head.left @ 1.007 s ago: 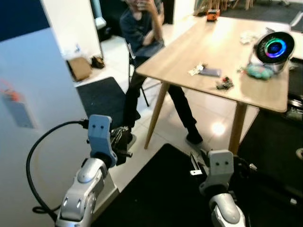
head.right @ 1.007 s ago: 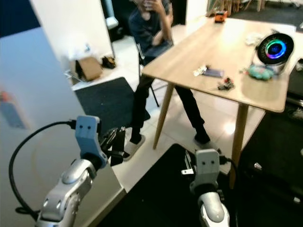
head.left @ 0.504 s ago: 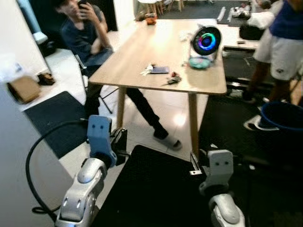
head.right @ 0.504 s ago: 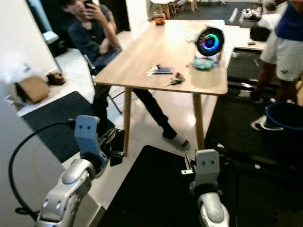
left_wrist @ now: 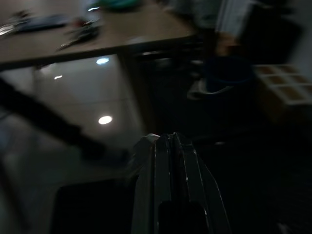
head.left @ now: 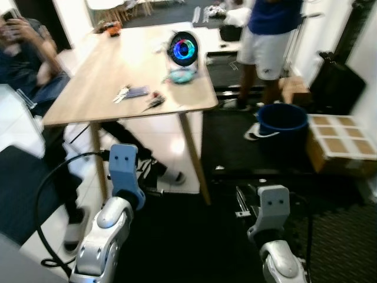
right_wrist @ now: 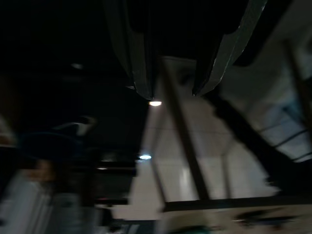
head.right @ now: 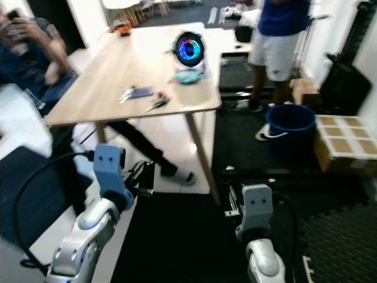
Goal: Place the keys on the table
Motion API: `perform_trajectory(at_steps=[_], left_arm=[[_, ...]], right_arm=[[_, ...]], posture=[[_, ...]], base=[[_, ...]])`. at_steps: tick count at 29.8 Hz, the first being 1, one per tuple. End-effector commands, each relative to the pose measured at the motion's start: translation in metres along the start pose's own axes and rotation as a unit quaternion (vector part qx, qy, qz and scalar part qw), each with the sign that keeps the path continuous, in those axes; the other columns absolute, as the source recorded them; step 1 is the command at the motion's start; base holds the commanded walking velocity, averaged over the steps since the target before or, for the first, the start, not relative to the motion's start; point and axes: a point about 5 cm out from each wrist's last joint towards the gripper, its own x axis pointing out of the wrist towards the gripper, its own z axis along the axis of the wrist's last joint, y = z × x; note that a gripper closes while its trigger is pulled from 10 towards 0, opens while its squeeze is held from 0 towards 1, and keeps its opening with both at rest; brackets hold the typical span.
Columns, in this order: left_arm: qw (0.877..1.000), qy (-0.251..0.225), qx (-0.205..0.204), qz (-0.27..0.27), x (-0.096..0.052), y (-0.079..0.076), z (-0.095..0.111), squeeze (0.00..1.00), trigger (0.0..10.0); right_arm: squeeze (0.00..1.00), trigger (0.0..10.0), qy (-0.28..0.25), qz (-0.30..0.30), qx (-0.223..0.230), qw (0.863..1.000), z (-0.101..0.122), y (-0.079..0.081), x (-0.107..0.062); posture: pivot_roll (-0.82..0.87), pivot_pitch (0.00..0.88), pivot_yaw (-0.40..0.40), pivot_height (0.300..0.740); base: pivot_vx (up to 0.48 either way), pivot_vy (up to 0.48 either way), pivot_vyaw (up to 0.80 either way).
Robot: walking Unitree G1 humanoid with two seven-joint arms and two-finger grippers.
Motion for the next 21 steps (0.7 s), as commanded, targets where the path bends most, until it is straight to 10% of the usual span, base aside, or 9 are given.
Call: perform_trajectory(at_steps=[1, 21], left_arm=[[1.000, 0.005, 0.006, 0.008, -0.0030, 0.0036, -0.0030, 0.00, 10.0], [1.000, -0.002, 0.016, 0.019, -0.0022, 0.0063, 0.0011, 0.00, 10.0]], right_arm=[[0.00, 10.0, 0.006, 0.007, 0.011, 1.000, -0.0031, 0.0056, -0.0022], [0.00, 10.0, -0.002, 0.019, 0.003, 1.000, 0.0000, 0.0115, 0.0014]], posture=[[0.01, 0.199, 0.115, 0.740], [0.02, 0.197, 0.108, 0.740]], base=[[0.000, 0.000, -0.80], [0.000, 0.000, -0.16]])
